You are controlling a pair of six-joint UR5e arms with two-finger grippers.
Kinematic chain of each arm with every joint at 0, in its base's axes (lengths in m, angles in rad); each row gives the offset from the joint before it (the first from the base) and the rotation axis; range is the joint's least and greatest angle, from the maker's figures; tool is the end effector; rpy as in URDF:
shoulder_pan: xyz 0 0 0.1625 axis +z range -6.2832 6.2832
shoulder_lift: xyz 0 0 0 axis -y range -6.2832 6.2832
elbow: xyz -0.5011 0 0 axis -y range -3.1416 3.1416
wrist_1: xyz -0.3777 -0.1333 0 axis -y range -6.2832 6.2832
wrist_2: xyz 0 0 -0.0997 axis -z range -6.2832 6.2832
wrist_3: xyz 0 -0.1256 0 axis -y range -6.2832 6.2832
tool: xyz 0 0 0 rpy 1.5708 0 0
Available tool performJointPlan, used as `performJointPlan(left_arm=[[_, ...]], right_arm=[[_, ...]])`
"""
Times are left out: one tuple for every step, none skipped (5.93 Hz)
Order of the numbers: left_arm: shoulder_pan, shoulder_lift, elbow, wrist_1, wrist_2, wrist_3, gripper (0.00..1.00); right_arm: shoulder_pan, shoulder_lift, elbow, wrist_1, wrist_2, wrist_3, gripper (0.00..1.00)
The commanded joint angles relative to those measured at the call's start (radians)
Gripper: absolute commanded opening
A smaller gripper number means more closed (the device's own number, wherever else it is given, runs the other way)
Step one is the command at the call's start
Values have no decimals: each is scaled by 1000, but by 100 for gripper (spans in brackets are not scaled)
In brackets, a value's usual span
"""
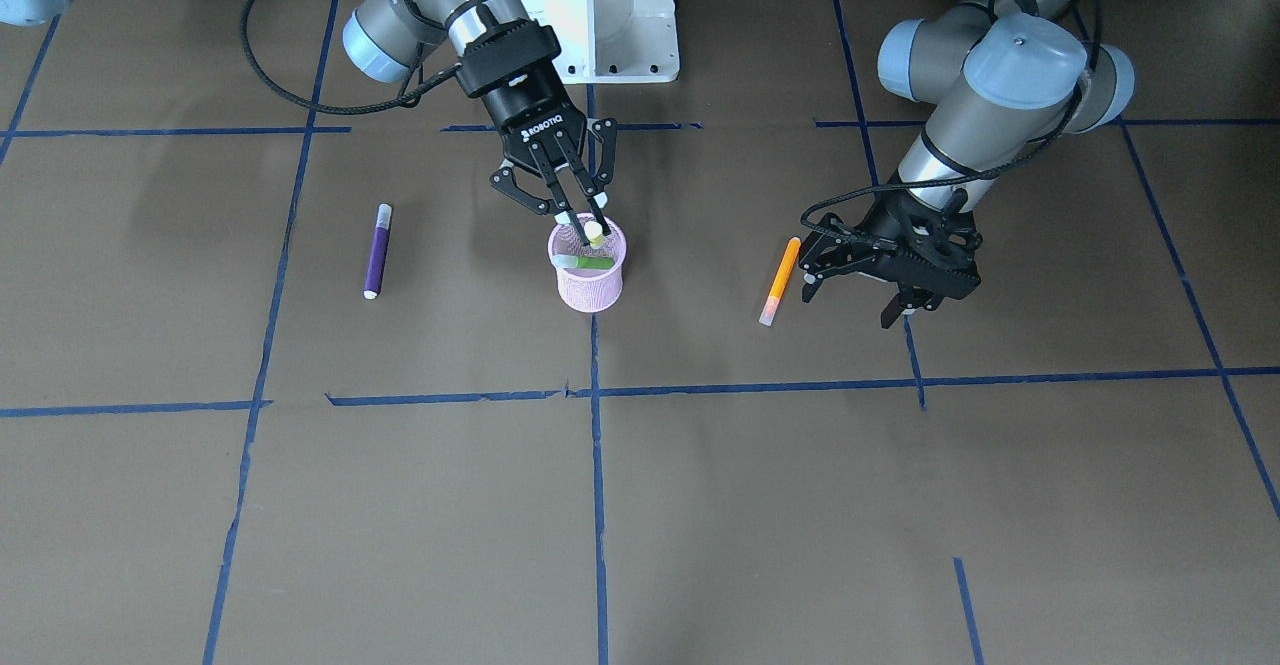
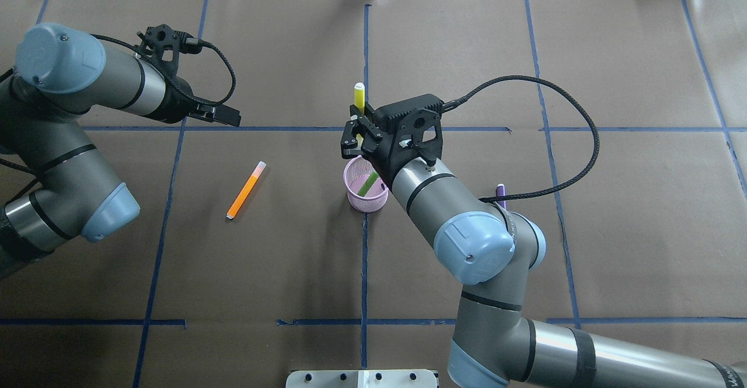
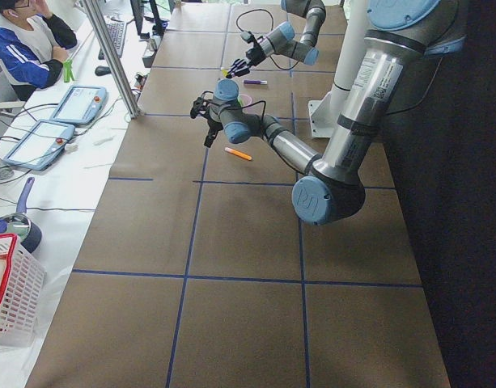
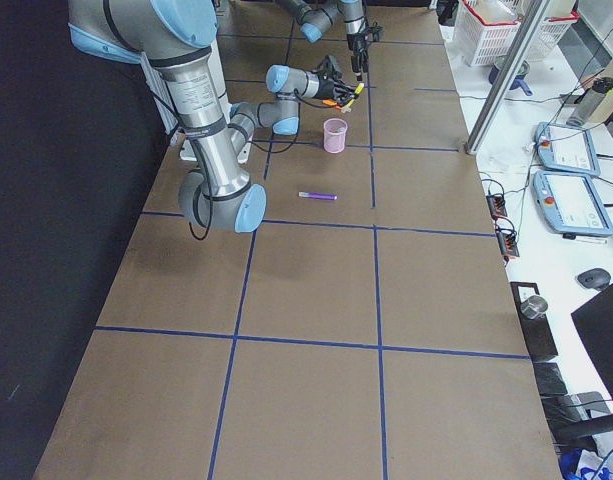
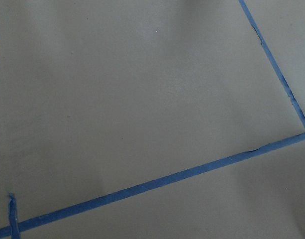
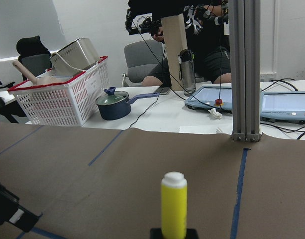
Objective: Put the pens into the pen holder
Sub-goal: 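Carry the held yellow highlighter with the right gripper over the pen cup, then lower the yellow highlighter into the cup and open the right gripper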
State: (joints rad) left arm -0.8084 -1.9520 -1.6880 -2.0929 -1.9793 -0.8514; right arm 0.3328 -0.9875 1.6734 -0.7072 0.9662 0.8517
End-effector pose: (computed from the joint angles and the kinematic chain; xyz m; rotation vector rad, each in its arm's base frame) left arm 0.4014 -0.5411 0.4224 0.4264 0.9826 0.1280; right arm -0.5699 -0.4136 0.2440 1.1524 -1.0448 0.1630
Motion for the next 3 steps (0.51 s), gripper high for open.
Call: performJointPlan(left_arm=[[0,7,1,-1,-1,0,100],[0,7,1,-1,-1,0,100],[2,10,1,-1,-1,0,100]], right_arm=[[-15,-14,-14,5,3,-36,0],[-26,-29,-17,5,11,-58,0],[-46,-42,-20,12,6,-63,0]])
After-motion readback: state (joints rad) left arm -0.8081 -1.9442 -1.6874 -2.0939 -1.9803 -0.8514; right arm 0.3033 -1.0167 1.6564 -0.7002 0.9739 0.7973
